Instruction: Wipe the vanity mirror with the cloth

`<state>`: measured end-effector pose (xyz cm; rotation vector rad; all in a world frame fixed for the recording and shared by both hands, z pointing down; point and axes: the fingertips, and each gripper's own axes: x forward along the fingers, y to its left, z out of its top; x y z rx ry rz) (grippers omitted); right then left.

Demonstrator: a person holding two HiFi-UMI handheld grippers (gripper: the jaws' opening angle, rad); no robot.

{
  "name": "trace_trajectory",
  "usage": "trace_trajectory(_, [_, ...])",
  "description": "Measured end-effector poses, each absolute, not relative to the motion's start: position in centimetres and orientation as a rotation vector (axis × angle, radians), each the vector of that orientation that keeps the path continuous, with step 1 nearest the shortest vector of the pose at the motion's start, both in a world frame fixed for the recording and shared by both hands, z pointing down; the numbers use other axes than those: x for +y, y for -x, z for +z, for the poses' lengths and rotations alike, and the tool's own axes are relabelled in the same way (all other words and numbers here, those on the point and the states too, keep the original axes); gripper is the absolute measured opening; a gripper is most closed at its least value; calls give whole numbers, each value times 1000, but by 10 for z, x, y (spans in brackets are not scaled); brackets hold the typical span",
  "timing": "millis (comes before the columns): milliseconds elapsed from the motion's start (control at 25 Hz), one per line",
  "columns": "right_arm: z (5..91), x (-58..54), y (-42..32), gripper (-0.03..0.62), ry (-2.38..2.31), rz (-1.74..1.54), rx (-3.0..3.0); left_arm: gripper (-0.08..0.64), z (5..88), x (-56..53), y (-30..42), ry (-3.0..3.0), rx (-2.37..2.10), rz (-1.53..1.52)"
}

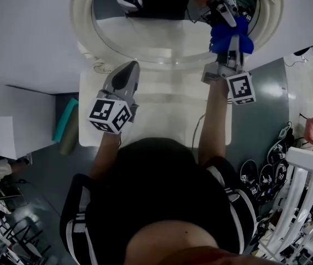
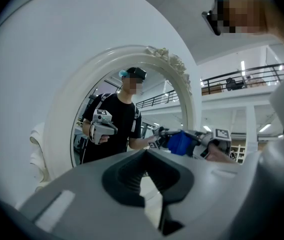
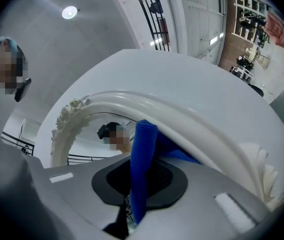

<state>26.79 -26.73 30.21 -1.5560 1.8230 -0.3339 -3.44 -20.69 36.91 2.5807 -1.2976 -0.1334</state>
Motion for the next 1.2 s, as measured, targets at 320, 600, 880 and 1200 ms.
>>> trace_trajectory(320, [233, -271, -256, 28, 1504, -211, 1924, 9, 360, -204, 37, -2589, -1317, -120])
trace_trajectory(600, [188, -275, -231, 28, 1456, -103, 2041, 9, 342, -204, 46, -2620, -1335, -159])
trace_trajectory(880, [152, -284, -198, 28, 1464, 2, 2136, 9, 348, -202, 58, -2600, -1370, -150])
trace_trajectory(1200, [125, -288, -153, 28, 1509, 139, 2257, 9, 349, -197, 75, -2578, -1402, -184])
